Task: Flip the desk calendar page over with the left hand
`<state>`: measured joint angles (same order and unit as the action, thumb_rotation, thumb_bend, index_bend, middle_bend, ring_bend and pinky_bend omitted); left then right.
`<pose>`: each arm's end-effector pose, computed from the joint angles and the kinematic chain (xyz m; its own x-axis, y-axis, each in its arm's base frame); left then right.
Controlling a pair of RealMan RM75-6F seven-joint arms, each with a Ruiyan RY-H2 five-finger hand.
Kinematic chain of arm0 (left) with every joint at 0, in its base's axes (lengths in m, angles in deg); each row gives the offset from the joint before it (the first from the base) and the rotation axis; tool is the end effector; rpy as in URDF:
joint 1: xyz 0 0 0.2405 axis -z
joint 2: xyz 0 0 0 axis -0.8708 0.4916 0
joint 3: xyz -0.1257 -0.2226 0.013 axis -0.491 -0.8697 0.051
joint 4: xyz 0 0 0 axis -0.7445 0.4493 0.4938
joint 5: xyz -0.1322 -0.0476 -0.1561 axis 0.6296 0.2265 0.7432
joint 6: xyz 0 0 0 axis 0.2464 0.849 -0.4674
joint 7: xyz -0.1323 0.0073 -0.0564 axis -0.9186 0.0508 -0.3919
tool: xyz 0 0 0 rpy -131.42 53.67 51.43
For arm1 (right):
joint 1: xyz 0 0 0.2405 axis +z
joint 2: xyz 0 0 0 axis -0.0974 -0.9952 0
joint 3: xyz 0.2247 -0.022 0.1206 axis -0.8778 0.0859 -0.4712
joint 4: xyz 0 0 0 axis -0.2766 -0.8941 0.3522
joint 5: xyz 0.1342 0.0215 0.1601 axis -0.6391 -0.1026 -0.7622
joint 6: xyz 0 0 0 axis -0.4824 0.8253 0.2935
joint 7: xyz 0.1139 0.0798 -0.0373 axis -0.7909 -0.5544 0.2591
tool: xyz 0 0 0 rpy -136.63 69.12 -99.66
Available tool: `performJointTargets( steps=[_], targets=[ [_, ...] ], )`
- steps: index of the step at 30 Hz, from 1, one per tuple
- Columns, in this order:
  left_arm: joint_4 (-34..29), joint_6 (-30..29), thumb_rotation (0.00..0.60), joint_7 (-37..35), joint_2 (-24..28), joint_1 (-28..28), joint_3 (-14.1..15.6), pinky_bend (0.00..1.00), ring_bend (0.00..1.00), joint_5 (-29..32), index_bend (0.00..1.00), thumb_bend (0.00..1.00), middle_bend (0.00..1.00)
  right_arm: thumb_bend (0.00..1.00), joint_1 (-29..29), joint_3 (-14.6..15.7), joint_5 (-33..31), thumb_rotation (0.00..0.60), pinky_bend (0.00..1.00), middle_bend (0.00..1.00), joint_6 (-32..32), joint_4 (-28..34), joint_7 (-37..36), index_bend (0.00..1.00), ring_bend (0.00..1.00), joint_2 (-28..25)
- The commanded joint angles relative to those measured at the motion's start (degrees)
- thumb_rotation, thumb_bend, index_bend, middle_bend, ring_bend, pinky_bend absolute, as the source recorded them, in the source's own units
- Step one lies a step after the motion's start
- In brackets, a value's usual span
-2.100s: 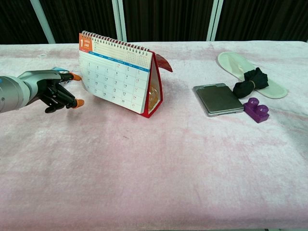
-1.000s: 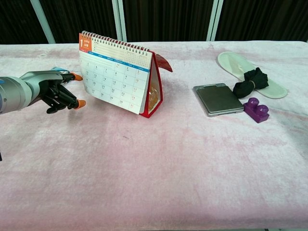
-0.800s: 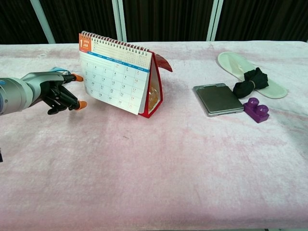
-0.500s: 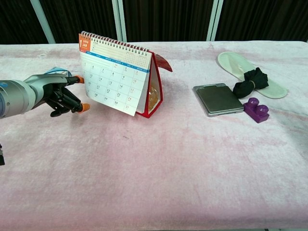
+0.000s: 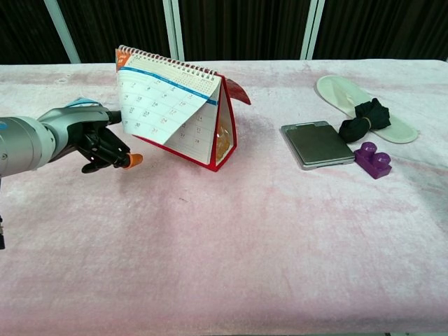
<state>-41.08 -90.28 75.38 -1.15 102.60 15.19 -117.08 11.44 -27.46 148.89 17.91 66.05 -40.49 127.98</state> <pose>-0.1377 0.3034 -0.0264 -0.1474 0.5081 0.8486 0.9851 0.1525 0.0798 -0.3018 -0.1901 0.1542 0.2626 0.0369 0.9642 -0.9608 -0.0821 0.2648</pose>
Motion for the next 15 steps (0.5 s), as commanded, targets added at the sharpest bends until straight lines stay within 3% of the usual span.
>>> performJointTargets(
  steps=[1,8,15],
  targets=[
    [-3.13,-1.03,0.6,0.23,1.0,-0.89,1.62,0.84,0.78,-4.12,0.0,0.43,0.75,0.03,-0.02,-0.01,-0.01,0.6,0.1,0.0,0.03,0.0,-0.03,0.0,0.0,0.0],
    [-7.54,-4.67,0.6,0.92,2.41,-2.53,3.91,0.84,0.76,-14.78,0.13,0.43,0.74,0.03,-0.06,0.09,0.19,0.6,0.1,0.0,0.11,0.02,0.04,0.0,0.0,0.01],
    [-7.03,-11.03,0.6,5.65,2.07,-2.66,5.93,0.77,0.66,-30.7,0.25,0.42,0.66,0.03,-0.07,0.04,0.02,0.6,0.1,0.0,0.06,0.05,-0.07,0.0,0.0,0.01]
  ],
)
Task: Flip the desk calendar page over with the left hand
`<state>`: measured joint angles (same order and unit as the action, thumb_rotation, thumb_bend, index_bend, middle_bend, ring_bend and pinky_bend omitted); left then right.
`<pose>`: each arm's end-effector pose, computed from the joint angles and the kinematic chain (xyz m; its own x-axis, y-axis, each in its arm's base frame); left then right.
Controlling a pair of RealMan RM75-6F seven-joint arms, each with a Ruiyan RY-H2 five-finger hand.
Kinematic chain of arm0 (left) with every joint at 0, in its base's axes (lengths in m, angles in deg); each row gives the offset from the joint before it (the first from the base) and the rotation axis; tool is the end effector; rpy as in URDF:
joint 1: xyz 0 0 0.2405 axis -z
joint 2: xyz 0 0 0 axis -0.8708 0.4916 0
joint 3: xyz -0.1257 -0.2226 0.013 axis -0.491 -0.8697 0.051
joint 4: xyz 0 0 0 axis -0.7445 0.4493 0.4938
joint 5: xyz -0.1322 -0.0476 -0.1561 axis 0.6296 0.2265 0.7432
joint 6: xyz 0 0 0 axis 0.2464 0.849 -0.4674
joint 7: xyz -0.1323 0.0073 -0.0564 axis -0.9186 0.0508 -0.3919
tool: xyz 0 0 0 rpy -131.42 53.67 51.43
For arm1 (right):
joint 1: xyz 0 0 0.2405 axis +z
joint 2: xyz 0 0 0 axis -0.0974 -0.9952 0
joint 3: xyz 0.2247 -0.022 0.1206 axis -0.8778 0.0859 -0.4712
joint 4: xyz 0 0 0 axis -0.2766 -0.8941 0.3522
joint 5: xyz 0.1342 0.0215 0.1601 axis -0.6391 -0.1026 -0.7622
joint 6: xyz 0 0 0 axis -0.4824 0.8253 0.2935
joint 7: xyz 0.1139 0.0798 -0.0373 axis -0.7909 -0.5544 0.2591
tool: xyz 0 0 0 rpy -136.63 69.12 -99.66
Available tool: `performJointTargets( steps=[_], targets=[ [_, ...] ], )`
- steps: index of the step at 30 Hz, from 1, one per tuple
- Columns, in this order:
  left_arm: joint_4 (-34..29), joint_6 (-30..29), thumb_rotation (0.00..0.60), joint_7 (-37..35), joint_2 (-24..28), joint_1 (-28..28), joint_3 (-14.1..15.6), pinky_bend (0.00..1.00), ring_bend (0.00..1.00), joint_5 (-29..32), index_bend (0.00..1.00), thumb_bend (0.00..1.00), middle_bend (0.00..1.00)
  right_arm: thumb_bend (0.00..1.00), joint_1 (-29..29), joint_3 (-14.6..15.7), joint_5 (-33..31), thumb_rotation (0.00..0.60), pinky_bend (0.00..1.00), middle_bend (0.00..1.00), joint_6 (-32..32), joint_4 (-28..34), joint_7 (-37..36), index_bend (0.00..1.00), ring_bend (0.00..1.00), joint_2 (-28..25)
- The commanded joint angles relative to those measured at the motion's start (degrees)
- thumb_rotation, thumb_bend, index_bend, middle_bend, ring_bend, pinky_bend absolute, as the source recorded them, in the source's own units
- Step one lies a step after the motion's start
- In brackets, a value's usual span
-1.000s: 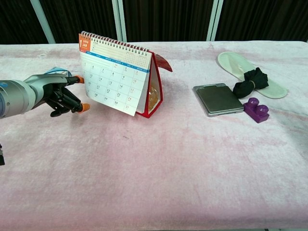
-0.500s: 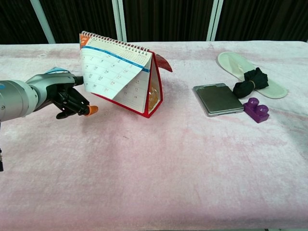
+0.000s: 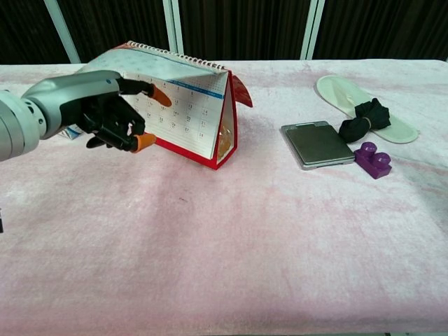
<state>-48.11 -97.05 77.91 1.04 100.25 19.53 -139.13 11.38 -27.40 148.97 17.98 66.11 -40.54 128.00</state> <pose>-0.1030 0.2804 -0.0004 0.0430 0.4150 0.9088 0.9826 -0.1821 0.0367 -0.3016 -0.1896 0.1539 0.2606 0.0364 0.9648 -0.9613 -0.0826 0.2628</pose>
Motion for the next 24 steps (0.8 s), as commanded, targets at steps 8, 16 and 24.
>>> performJointTargets(
  steps=[8,16,24],
  targets=[
    [2.81,-9.57,0.6,8.33,-1.64,0.2,2.56,0.71,0.6,-22.47,0.28,0.41,0.65,0.03,0.05,-0.13,-0.26,0.6,0.1,0.0,-0.16,-0.03,-0.25,0.0,0.0,-0.01],
    [7.03,-8.49,0.6,13.65,-2.57,3.34,-1.16,0.65,0.53,-25.02,0.25,0.35,0.58,0.03,0.1,-0.23,-0.57,0.6,0.1,0.0,-0.4,0.01,-0.56,0.0,0.0,-0.09],
    [9.56,-0.18,0.6,24.36,-1.43,9.01,-6.1,0.24,0.15,-14.37,0.01,0.02,0.19,0.04,0.08,-0.34,-0.84,0.6,0.1,0.0,-0.46,0.01,-0.73,0.0,0.0,-0.13]
  ],
)
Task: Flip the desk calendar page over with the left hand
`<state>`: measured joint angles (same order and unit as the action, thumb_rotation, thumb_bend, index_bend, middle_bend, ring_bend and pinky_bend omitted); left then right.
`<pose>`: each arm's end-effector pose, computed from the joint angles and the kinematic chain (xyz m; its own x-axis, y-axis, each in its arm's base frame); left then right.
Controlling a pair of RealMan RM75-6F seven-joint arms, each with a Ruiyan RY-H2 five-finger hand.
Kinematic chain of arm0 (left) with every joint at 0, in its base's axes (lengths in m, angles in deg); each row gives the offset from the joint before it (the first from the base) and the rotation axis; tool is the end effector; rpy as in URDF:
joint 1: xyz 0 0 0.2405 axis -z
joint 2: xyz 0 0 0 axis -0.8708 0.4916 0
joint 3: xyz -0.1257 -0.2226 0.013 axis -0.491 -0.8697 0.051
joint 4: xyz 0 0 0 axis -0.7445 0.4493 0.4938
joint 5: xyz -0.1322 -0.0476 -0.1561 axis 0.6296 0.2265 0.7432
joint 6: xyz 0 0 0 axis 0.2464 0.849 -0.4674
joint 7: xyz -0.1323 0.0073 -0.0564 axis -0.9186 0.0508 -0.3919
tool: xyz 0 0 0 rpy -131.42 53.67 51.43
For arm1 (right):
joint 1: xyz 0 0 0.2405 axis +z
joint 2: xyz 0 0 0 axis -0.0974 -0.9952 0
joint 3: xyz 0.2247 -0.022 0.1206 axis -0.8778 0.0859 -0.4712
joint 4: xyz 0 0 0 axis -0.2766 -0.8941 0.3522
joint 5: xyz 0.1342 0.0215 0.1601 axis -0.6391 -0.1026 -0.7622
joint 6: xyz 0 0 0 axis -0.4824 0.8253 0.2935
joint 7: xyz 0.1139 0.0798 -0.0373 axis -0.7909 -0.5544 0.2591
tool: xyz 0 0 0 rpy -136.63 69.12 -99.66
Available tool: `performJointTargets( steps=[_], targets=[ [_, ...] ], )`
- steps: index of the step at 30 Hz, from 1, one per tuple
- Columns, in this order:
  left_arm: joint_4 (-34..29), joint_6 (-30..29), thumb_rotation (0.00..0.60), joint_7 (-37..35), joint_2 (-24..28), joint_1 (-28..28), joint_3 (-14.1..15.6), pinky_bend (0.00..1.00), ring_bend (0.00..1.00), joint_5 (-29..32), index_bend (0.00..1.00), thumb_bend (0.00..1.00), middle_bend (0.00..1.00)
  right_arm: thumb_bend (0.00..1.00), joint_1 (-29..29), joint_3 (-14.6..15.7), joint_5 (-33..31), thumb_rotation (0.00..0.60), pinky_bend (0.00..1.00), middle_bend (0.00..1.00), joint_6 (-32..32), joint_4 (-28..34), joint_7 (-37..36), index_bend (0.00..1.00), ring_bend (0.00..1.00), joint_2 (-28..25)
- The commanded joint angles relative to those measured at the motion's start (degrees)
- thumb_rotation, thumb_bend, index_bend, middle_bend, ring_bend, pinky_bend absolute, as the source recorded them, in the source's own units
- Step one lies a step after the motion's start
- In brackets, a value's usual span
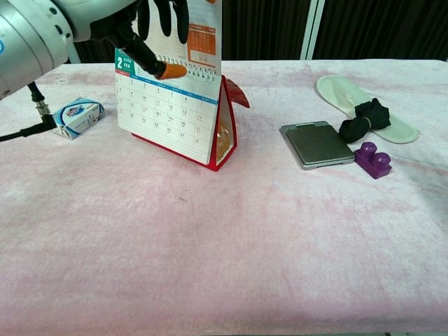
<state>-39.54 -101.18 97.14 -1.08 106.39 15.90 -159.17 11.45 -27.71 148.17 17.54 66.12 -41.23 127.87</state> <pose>-0.0430 0.3124 0.0242 0.4250 -0.0909 0.9006 0.7393 -0.5392 -0.4033 -0.3033 -0.1912 0.1552 0.2500 0.0357 0.9676 -0.9652 -0.0702 0.2520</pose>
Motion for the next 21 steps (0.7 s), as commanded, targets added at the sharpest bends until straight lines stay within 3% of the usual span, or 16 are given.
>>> performJointTargets(
  steps=[1,4,7,10,18,21],
  targets=[
    [0.99,5.1,0.6,7.04,0.95,3.69,-3.07,0.18,0.09,8.19,0.0,0.0,0.13,0.04,0.0,-0.05,-0.09,0.6,0.1,0.0,-0.04,0.01,-0.09,0.0,0.0,-0.02],
    [0.09,8.16,0.6,14.05,2.12,6.67,-4.9,0.07,0.0,18.56,0.0,0.0,0.02,0.06,0.01,-0.04,-0.14,0.6,0.1,0.0,-0.12,0.05,-0.26,0.0,0.0,-0.05],
    [-0.36,9.7,0.6,20.02,3.38,9.97,-6.01,0.05,0.0,29.33,0.0,0.0,0.0,0.07,-0.02,0.0,-0.09,0.6,0.1,0.0,-0.11,0.06,-0.31,0.0,0.0,-0.09],
    [0.38,10.12,0.6,23.17,3.96,12.53,-6.18,0.05,0.0,35.88,0.0,0.0,0.0,0.08,0.0,0.01,-0.12,0.6,0.1,0.0,-0.2,0.06,-0.36,0.0,0.0,-0.11],
    [1.55,10.0,0.6,26.37,4.67,16.35,-4.55,0.2,0.1,47.43,0.0,0.0,0.1,0.08,-0.04,0.02,-0.14,0.6,0.1,0.0,-0.22,0.13,-0.72,0.0,0.0,-0.22],
    [1.53,9.7,0.6,26.18,5.12,17.15,-3.99,0.24,0.14,49.04,0.0,0.0,0.13,0.09,-0.06,0.0,-0.09,0.6,0.1,0.0,-0.12,0.09,-0.78,0.0,0.0,-0.2]
  ],
)
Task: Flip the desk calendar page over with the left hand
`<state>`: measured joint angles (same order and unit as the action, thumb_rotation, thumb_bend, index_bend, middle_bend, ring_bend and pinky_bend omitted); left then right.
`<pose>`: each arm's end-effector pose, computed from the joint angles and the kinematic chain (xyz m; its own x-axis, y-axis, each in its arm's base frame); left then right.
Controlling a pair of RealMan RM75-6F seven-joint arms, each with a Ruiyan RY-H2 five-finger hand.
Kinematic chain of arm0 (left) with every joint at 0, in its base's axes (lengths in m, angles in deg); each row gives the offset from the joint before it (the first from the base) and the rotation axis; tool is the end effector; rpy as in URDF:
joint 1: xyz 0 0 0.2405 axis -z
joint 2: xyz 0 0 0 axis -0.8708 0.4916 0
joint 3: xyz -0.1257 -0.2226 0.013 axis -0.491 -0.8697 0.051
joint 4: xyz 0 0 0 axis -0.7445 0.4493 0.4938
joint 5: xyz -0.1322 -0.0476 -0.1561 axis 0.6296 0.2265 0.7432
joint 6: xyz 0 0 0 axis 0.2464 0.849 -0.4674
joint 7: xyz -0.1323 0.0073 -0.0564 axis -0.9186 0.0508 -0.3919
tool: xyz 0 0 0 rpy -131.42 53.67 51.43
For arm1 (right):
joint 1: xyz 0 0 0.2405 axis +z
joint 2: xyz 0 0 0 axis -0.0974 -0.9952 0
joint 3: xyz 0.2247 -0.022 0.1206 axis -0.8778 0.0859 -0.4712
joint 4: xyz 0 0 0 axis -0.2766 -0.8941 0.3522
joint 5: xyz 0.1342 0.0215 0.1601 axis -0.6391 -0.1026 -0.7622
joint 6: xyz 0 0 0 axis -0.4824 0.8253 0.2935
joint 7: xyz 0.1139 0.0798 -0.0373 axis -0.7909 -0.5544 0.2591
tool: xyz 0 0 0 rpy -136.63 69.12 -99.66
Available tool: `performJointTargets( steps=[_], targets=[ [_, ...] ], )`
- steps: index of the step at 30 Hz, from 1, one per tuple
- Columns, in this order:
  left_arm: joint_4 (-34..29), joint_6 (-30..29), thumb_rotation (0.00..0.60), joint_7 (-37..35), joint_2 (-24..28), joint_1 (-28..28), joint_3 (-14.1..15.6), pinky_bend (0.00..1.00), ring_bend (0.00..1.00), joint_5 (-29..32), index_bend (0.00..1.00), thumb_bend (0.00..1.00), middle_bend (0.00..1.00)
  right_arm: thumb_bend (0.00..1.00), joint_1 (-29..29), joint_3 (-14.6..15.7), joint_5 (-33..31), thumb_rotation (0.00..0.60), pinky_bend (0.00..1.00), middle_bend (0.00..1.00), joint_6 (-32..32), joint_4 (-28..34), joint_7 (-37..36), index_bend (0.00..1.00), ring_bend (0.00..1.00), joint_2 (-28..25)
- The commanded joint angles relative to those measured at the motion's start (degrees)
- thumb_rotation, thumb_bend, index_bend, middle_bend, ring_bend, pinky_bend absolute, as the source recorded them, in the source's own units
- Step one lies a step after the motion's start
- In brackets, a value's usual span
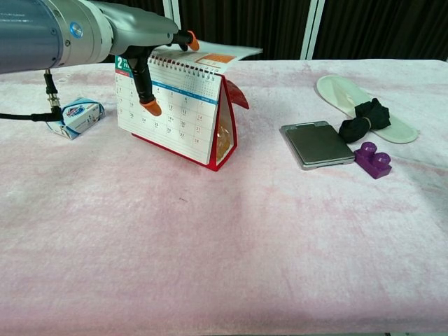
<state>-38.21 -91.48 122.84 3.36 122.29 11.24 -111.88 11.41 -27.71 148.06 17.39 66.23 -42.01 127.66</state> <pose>-0.0391 0.3717 0.0113 0.7198 0.2045 0.6634 0.6847 -0.3666 -0.6300 -0.3038 -0.1910 0.1559 0.2386 0.0325 0.9706 -0.9683 -0.0678 0.2403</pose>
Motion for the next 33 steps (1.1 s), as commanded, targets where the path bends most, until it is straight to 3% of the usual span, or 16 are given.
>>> performJointTargets(
  steps=[1,7,11,13,16,21,25,30,33],
  targets=[
    [0.11,-0.1,0.6,0.25,0.91,1.47,0.82,0.25,0.15,2.05,0.0,0.0,0.14,0.09,-0.02,0.01,0.05,0.6,0.1,0.0,0.03,-0.03,-0.02,0.0,0.0,0.03],
    [-0.55,-0.29,0.6,-0.94,2.31,2.49,2.07,0.32,0.21,2.29,0.0,0.0,0.15,0.09,-0.08,0.07,0.21,0.6,0.1,0.0,0.18,0.02,-0.12,0.0,0.0,0.06],
    [-0.78,-0.99,0.6,-2.49,2.71,2.81,2.47,0.2,0.11,1.5,0.0,0.0,0.1,0.09,-0.14,0.09,0.36,0.6,0.1,0.0,0.36,-0.04,-0.11,0.0,0.0,0.09],
    [-0.72,-1.95,0.6,-4.72,2.52,2.41,2.33,0.11,0.03,-1.12,0.0,0.0,0.04,0.09,-0.15,0.11,0.41,0.6,0.1,0.0,0.38,-0.08,-0.14,0.0,0.0,0.09],
    [-0.4,-3.71,0.6,-9.05,2.0,1.21,2.07,0.06,0.0,-6.89,0.0,0.0,0.0,0.09,-0.13,0.15,0.45,0.6,0.1,0.0,0.33,-0.14,-0.2,0.0,0.0,0.11],
    [0.5,-7.09,0.6,-16.48,1.68,-1.26,1.96,0.05,0.0,-17.05,0.0,0.0,0.0,0.09,-0.11,0.19,0.59,0.6,0.1,0.0,0.33,-0.2,-0.13,0.0,0.0,0.14],
    [-1.72,-8.11,0.6,-19.32,3.65,-3.4,3.02,0.04,0.0,-20.36,0.0,0.0,0.0,0.09,-0.18,0.22,0.7,0.6,0.1,0.0,0.51,-0.26,-0.09,0.0,0.0,0.13],
    [-8.13,-12.37,0.6,-21.95,8.15,-9.19,7.95,0.0,0.0,-26.92,0.0,0.0,0.0,0.09,-0.17,0.23,0.73,0.6,0.1,0.0,0.51,-0.43,0.27,0.0,0.0,0.11],
    [-11.14,-16.48,0.6,-25.21,10.79,-14.72,12.97,0.0,0.0,-33.69,0.0,0.0,0.0,0.09,-0.17,0.22,0.9,0.6,0.1,0.0,0.66,-0.59,0.61,0.0,0.0,0.16]
  ],
)
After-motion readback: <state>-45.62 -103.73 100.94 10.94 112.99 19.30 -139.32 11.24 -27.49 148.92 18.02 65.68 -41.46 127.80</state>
